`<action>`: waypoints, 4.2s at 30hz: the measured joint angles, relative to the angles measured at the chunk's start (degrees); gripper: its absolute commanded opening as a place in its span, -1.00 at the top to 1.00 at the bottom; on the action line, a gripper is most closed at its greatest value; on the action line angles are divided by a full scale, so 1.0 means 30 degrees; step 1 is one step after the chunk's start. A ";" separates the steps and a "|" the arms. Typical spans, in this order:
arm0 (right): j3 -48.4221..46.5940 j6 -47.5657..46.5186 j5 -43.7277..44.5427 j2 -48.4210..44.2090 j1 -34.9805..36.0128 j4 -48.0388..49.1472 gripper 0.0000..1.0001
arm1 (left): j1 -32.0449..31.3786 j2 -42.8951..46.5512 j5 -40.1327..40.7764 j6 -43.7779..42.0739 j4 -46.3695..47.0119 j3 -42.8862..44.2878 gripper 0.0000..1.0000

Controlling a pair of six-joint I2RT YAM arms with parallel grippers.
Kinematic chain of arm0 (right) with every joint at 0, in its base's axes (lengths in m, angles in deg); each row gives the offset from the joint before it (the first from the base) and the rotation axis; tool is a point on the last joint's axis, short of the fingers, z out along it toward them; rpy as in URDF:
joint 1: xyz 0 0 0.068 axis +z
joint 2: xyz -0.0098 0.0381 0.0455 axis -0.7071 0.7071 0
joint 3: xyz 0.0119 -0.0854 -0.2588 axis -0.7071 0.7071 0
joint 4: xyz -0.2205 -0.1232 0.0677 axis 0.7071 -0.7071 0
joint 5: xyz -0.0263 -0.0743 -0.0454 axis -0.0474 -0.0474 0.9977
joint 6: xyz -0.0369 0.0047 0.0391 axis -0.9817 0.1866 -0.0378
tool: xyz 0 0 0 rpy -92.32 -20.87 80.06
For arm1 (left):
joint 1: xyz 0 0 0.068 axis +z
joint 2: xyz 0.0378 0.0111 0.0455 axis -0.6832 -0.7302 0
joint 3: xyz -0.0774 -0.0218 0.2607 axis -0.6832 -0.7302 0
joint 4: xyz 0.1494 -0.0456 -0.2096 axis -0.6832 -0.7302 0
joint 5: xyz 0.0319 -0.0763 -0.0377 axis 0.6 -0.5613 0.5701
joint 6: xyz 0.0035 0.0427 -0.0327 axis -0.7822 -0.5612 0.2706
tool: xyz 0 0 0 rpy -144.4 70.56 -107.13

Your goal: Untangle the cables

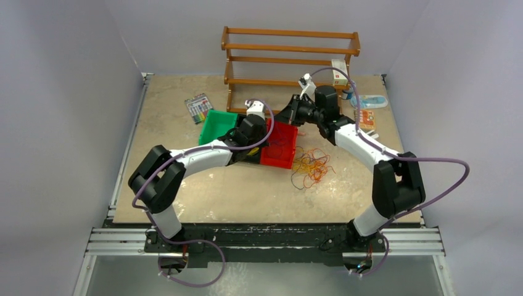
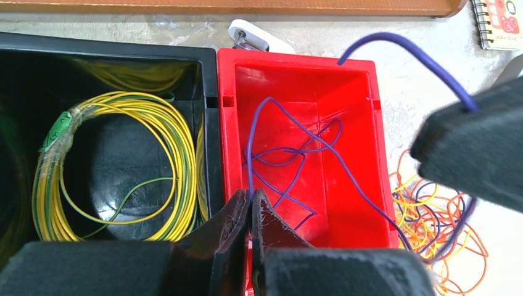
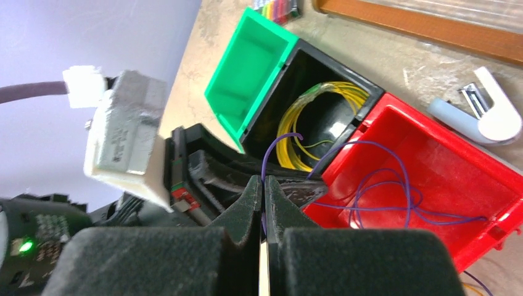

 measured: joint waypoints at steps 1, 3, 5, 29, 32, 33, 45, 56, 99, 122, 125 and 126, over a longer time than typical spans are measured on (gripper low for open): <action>0.0000 -0.0066 0.0153 0.0087 0.0000 0.0000 1.00 | 0.0000 0.0000 0.0000 -0.0007 -0.0066 0.0000 0.87; 0.0000 -0.0270 0.0678 0.0299 0.0000 -0.0058 1.00 | 0.0000 0.0000 -0.0080 -0.0007 -0.0066 0.0000 0.82; 0.0000 -0.0612 0.1486 0.0656 0.0000 -0.0226 1.00 | 0.0000 -0.0022 -0.0372 -0.0015 -0.0036 0.0000 0.79; 0.0029 -0.2251 0.4401 0.3286 0.0000 -0.0736 1.00 | -0.0022 -0.0656 -0.2018 -0.0175 0.0080 0.0153 0.32; 0.0029 -0.2353 0.4503 0.3286 0.0000 -0.0736 1.00 | -0.0022 -0.0328 -0.1719 -0.0160 -0.0175 0.0153 0.25; 0.0029 -0.2382 0.4561 0.3286 0.0000 -0.0736 1.00 | -0.0022 -0.0189 -0.1617 -0.0160 -0.0313 0.0153 0.24; -0.0066 -0.2754 0.4983 0.3286 0.0095 -0.0998 1.00 | -0.0022 0.2718 0.0954 -0.0175 -0.0911 0.0109 0.16; -0.1705 -0.4058 0.7315 0.3483 0.1887 -0.2361 1.00 | -0.0007 0.3759 0.3985 -0.0197 -0.1362 -0.0488 0.15; -0.2871 -0.5916 1.0950 0.2368 0.3534 -0.4867 0.10 | 0.0000 0.3752 0.5566 -0.0510 -0.1938 -0.0495 0.06; -0.3905 -0.5333 1.1723 0.5508 0.2965 -0.6339 0.11 | 0.0277 0.3577 0.5865 -0.0583 -0.3045 -0.0386 0.05; -0.4459 -0.5348 1.2568 0.5887 0.2820 -0.6360 0.10 | 0.0342 0.3577 0.5967 -0.0605 -0.3191 -0.0379 0.05; -0.4685 -0.5355 1.2750 0.6011 0.2776 -0.6375 0.10 | 0.0372 0.3577 0.6003 -0.0619 -0.3257 -0.0372 0.05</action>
